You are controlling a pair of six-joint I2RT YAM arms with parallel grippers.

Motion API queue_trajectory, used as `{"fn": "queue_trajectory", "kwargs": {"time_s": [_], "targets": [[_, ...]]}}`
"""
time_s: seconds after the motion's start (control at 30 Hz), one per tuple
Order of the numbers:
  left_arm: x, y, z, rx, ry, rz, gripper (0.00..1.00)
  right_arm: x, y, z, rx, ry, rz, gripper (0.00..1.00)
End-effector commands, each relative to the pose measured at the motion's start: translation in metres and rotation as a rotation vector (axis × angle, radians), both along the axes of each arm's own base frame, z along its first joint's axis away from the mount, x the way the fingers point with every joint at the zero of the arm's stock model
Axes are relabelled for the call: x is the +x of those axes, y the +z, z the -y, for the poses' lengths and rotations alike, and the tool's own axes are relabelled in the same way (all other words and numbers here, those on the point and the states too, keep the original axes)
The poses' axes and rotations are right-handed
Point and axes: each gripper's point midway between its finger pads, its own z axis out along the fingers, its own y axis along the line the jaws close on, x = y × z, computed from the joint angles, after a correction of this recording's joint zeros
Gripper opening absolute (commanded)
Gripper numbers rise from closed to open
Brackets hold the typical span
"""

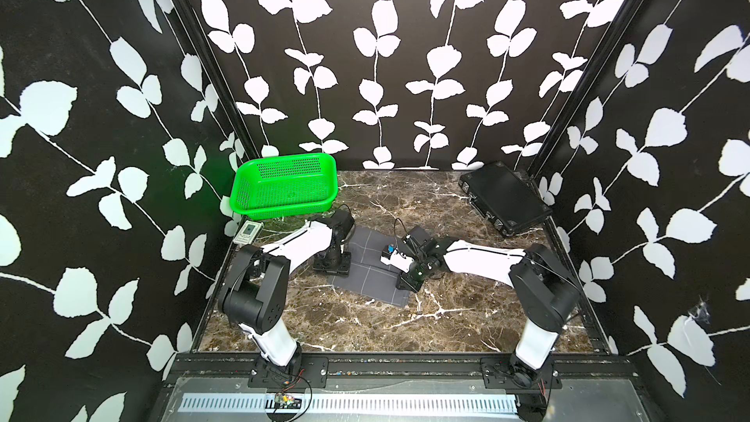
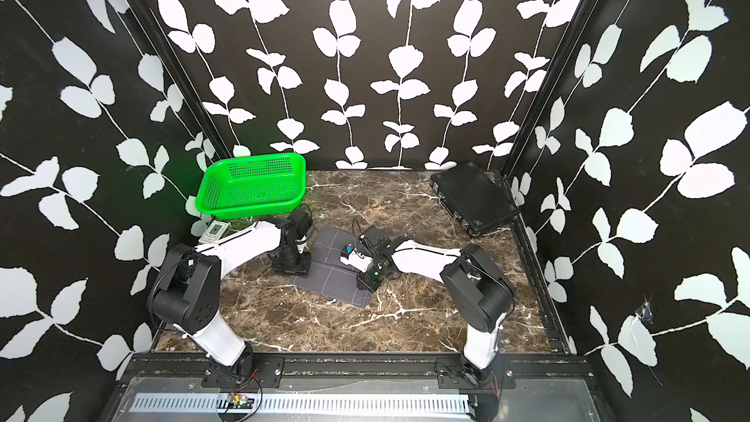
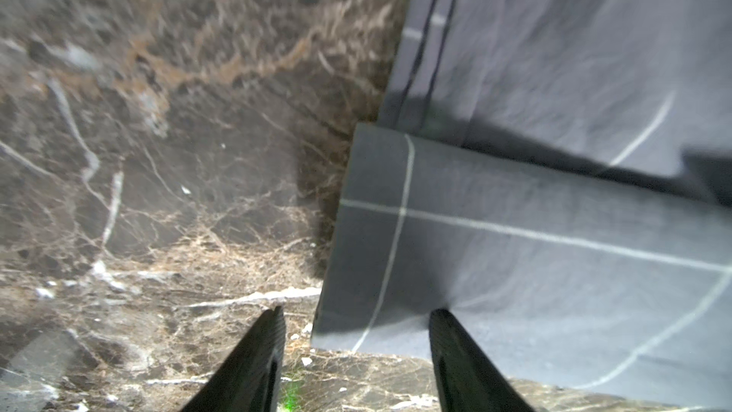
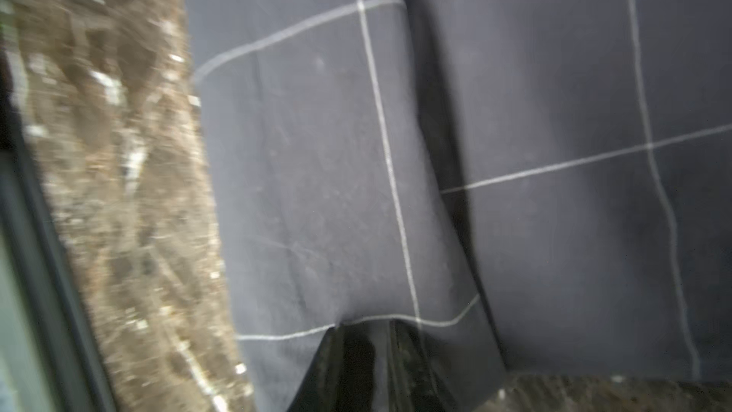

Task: Roll up the pillowcase
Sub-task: Roll the pillowcase at the center of the board.

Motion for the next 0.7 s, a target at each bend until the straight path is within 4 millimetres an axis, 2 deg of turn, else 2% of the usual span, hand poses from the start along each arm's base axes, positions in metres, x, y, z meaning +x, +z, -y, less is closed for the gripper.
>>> {"fn": "queue_trajectory", "kwargs": {"time_s": [0.0,0.17,0.27,0.37,0.47,0.53,0.67], "targets": [[0.006,0.008,-0.003,0.027,-0.014,0.019,0.59,0.023,0.000,0.002,-0.061,0.012,0.114,0.20],[0.008,0.002,-0.012,0.080,-0.028,0.010,0.59,0.024,-0.001,0.006,-0.074,0.006,0.132,0.19],[0.010,-0.005,-0.018,0.090,-0.011,0.001,0.59,0.022,0.011,0.004,-0.028,0.001,0.147,0.20],[0.014,-0.009,-0.019,0.099,-0.012,-0.002,0.59,0.019,0.029,-0.007,0.056,0.010,0.180,0.23],[0.018,-0.010,-0.019,0.105,-0.018,-0.006,0.60,0.016,0.034,-0.016,0.090,0.038,0.212,0.25],[0.022,-0.005,-0.019,0.109,-0.018,0.002,0.61,0.017,0.033,-0.019,0.097,0.040,0.229,0.27],[0.022,0.018,-0.020,0.096,0.028,0.054,0.63,0.024,0.020,-0.023,0.076,0.032,0.230,0.28]]}}
